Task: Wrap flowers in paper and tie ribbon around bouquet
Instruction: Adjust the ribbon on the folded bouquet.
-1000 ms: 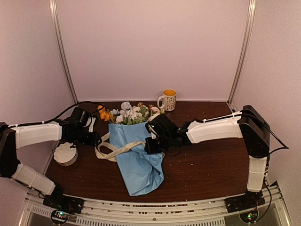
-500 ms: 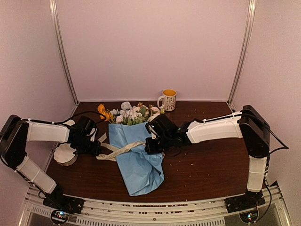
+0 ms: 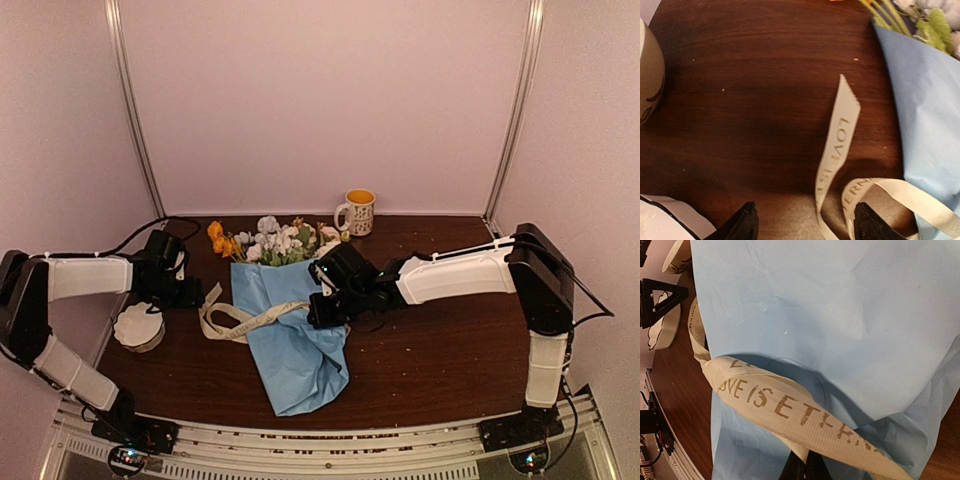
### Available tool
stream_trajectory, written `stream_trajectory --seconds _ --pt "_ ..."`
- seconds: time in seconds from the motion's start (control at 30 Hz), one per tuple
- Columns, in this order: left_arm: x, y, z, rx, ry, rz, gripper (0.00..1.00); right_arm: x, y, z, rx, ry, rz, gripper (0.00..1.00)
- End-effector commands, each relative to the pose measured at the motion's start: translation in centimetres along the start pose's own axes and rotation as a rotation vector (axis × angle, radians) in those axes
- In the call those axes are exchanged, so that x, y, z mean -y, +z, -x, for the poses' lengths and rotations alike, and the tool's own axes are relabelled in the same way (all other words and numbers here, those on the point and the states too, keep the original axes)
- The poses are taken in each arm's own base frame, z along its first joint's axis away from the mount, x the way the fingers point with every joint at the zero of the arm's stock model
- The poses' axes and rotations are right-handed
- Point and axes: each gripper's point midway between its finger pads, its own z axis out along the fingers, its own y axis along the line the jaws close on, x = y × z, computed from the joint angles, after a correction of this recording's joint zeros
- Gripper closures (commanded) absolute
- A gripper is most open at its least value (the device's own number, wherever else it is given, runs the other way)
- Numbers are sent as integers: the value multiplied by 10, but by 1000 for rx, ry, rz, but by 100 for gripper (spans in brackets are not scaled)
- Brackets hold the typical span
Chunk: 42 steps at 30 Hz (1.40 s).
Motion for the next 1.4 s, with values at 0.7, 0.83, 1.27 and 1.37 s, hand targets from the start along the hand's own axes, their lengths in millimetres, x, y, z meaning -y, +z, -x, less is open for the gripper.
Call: stream_trajectory --seconds 0.7,0.83,1.27,1.37 --pt "-19 43 30 -9 -26 35 100 -9 -37 -8 -72 -52 13 100" --pt "-29 43 45 8 -70 45 100 -13 -80 -13 -97 -135 -9 100" --pt "-37 37 41 12 -58 84 100 -154 -231 75 163 -520 135 100" --pt "-36 36 40 11 -57 77 100 -198 -270 94 270 -572 251 100"
